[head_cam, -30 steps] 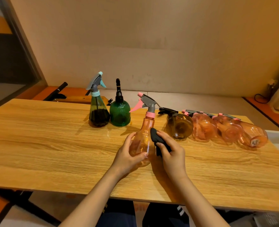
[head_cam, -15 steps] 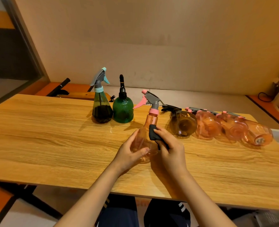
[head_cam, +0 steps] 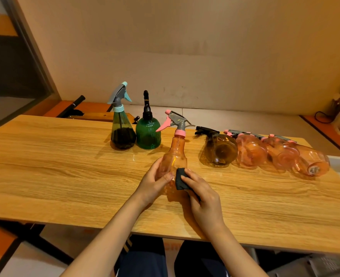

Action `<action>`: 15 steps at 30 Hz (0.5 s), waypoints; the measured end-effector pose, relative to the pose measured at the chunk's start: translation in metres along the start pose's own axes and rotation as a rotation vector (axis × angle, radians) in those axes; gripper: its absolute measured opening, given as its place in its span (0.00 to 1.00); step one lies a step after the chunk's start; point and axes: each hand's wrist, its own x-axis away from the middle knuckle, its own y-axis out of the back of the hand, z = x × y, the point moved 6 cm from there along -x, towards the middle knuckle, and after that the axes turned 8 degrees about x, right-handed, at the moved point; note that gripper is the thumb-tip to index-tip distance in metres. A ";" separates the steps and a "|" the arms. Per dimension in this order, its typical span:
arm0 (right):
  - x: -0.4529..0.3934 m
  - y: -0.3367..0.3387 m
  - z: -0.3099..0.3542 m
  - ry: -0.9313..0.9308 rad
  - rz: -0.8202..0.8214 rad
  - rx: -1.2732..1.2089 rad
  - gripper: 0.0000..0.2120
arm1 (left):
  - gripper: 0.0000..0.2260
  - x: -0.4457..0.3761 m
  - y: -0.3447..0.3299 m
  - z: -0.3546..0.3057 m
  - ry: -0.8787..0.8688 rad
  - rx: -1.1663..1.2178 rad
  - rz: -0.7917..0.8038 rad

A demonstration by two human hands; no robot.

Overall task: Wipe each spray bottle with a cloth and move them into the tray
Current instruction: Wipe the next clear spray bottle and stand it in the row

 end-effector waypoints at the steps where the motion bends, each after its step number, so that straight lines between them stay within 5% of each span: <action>1: 0.001 0.000 0.001 0.023 0.004 0.008 0.25 | 0.29 0.001 0.000 0.000 0.000 0.021 -0.007; 5: 0.001 -0.003 0.012 0.135 0.047 0.033 0.17 | 0.21 0.001 0.004 -0.002 -0.016 0.087 -0.023; 12: 0.002 -0.002 0.006 0.086 0.017 0.050 0.21 | 0.32 0.003 0.015 -0.002 -0.021 0.231 -0.058; 15: 0.001 -0.001 0.007 0.087 -0.004 0.055 0.25 | 0.47 0.003 0.011 -0.006 -0.023 0.169 -0.018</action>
